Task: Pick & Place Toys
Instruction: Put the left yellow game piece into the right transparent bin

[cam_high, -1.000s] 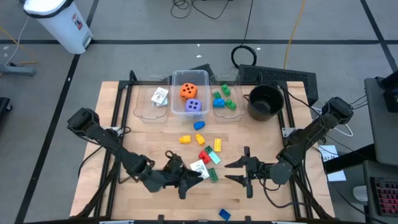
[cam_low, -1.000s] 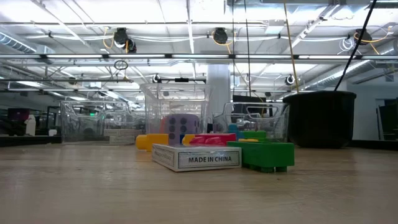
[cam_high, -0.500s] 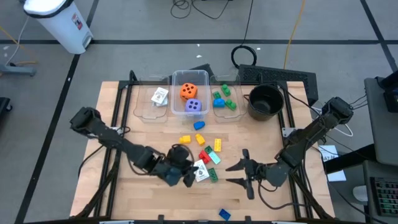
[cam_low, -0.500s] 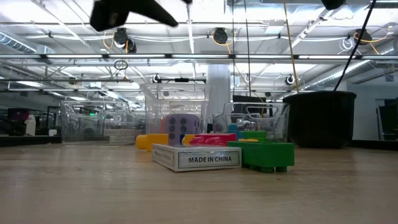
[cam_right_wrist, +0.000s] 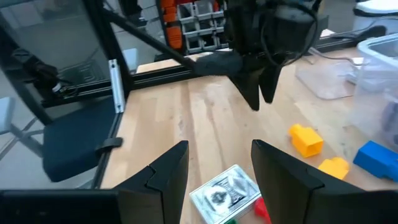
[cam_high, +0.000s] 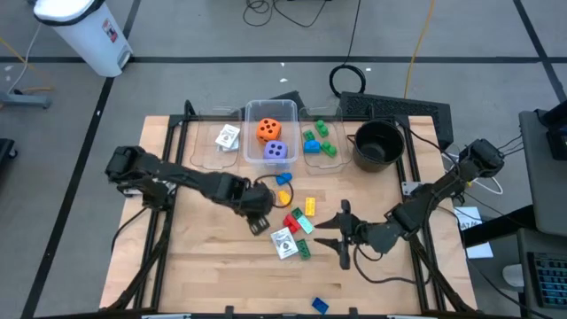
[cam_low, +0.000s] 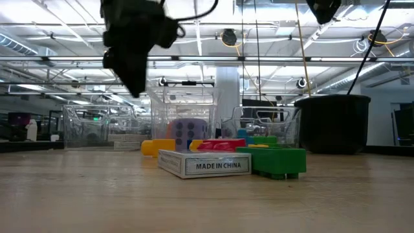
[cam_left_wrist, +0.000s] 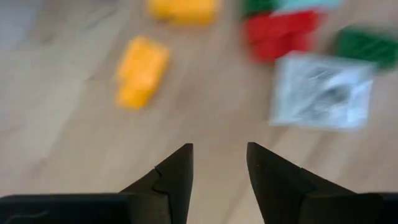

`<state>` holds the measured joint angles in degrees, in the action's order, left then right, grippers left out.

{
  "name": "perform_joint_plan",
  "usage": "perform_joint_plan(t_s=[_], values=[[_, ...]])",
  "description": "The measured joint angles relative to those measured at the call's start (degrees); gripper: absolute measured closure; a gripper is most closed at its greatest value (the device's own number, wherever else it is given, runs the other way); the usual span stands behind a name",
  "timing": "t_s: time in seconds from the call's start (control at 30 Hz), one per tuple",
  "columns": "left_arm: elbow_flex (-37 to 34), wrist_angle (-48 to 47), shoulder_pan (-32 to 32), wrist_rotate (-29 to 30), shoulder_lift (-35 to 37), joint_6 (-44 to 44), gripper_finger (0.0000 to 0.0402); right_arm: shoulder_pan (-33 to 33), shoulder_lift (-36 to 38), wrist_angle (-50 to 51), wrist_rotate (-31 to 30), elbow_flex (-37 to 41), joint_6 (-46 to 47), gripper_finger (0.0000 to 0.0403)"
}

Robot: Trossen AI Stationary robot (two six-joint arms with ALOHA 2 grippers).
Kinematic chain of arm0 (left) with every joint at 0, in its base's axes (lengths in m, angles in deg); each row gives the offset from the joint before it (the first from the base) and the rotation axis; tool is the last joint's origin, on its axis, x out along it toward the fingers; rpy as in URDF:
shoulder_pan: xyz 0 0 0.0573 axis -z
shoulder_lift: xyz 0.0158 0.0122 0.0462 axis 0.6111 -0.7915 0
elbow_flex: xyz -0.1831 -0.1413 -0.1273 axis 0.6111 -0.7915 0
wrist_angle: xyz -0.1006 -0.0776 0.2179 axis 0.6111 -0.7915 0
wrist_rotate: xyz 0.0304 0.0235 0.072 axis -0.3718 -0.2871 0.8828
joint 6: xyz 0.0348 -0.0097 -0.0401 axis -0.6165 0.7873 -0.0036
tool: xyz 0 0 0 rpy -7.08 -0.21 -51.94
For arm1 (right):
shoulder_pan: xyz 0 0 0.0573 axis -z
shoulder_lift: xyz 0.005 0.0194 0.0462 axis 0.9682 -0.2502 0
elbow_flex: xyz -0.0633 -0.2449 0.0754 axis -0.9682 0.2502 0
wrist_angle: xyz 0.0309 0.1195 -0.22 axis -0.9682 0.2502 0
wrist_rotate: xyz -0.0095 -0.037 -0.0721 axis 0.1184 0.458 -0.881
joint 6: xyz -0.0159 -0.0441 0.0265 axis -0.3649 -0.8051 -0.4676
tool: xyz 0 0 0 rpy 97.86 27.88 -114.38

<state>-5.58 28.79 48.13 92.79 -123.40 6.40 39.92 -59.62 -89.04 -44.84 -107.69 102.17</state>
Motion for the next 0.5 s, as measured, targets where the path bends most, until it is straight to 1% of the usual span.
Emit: perform_joint_plan(t_s=[0.07, 0.17, 0.5], values=[[-0.3, -3.4, -1.6, 0.8, 0.0, -2.8, 0.0241, 1.1, 0.0, 0.0, 0.0, 0.0, 0.0, 0.0236], [-0.5, -4.2, -3.5, 1.7, 0.0, -7.5, 0.0221, 3.3, 0.0, 0.0, 0.0, 0.0, -0.1, 0.0236], [-0.6, -3.2, -6.3, 2.4, 0.0, -25.3, 0.0113, 10.8, 0.0, -0.6, 0.1, 0.0, 0.1, 0.0236]])
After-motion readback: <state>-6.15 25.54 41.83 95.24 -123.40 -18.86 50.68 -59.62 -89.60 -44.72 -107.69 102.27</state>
